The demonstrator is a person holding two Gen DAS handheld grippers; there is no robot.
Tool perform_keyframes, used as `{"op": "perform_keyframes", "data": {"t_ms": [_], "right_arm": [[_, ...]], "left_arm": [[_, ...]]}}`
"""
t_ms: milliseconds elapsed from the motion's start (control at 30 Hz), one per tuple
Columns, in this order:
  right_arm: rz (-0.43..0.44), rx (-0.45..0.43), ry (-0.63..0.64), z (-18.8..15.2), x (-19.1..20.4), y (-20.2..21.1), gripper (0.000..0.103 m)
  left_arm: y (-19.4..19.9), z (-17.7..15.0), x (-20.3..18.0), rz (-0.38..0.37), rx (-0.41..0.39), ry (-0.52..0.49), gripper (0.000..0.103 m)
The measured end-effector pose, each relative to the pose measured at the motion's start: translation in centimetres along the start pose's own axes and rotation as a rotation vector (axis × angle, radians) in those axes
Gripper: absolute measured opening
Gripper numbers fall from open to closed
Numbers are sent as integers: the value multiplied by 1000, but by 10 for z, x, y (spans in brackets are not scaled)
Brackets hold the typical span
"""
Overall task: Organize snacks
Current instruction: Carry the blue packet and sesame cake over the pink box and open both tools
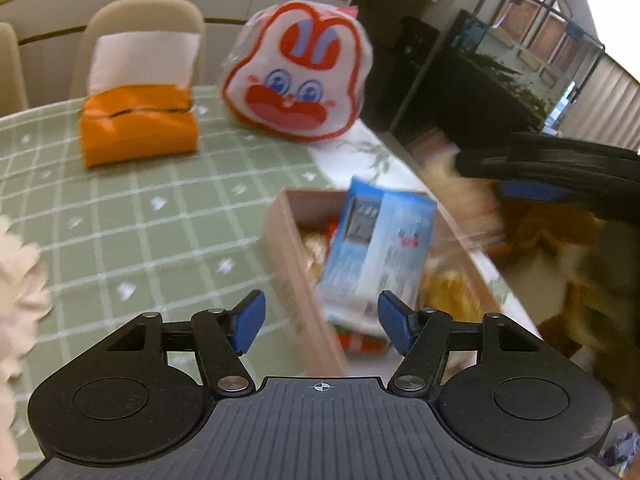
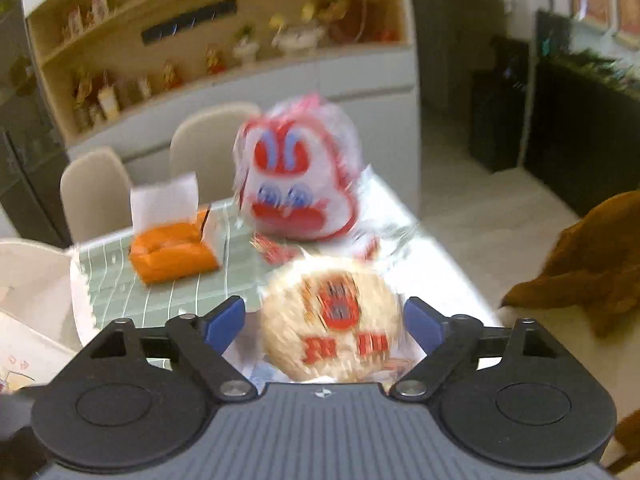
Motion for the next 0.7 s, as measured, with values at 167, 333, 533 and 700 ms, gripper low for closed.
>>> {"op": "perform_keyframes", "data": {"t_ms": [167, 333, 533, 700], "right_arm": [[4, 83, -58, -24, 9, -26, 87], [-8, 13, -196, -42, -8, 21, 87], [-139, 5, -157, -113, -24, 76, 87], [-172, 69, -79, -180, -29, 81, 87]], "left_arm": [[22, -21, 9, -2, 11, -19, 68], [23, -61, -6, -82, 34, -80, 68], [35, -117, -22, -18, 14, -153, 68], [33, -153, -33, 89, -33, -155, 69]]}}
Point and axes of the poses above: each gripper's, at about its wrist camera, not at the fingertips, and y roughly against the way its jaws point, x to its left, z to its top, the point moved 3 cm from there along -y, roughly the way its jaws point, and after that the axes turned 12 degrees about -x, right-handed, at the moved point
